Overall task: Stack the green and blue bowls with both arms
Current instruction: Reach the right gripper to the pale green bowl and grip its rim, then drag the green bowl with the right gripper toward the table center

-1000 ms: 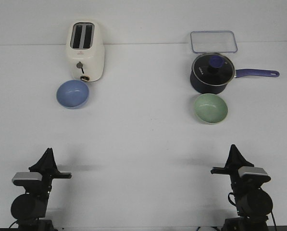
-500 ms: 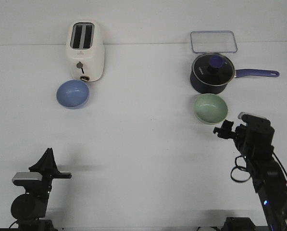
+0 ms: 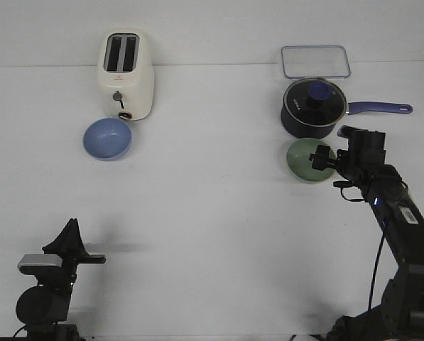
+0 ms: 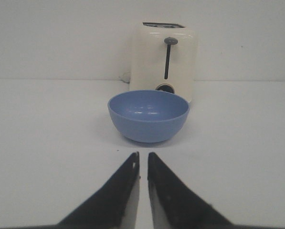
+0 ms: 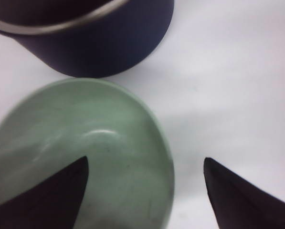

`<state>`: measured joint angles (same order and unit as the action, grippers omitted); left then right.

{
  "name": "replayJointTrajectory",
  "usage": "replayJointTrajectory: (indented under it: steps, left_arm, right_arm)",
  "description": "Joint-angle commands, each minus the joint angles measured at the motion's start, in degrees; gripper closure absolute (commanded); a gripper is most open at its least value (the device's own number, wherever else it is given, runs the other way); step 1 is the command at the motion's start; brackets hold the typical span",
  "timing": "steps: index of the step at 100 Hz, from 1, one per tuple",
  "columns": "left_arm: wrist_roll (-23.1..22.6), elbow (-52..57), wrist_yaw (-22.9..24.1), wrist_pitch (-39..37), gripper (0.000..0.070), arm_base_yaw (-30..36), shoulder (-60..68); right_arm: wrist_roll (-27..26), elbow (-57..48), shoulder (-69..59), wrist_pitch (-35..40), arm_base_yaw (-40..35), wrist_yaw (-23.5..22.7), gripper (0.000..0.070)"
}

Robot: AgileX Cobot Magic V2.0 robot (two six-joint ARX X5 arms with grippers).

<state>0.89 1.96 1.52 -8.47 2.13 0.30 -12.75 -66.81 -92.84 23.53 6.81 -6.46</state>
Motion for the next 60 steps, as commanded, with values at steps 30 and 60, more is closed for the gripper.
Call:
replayJointTrajectory:
  steps: [30, 60]
  left_arm:
    - [-0.7, -1.2, -0.1, -0.6, 0.0685, 0.0, -0.1]
    - [-0.6, -1.2, -0.1, -0.6, 0.0685, 0.0, -0.1]
  right_arm:
    - [1.8, -2.6, -5.8, 0.3, 0.7, 0.4, 0.07]
    - [2.2, -2.8, 4.1, 2.8, 0.7, -7.0, 0.07]
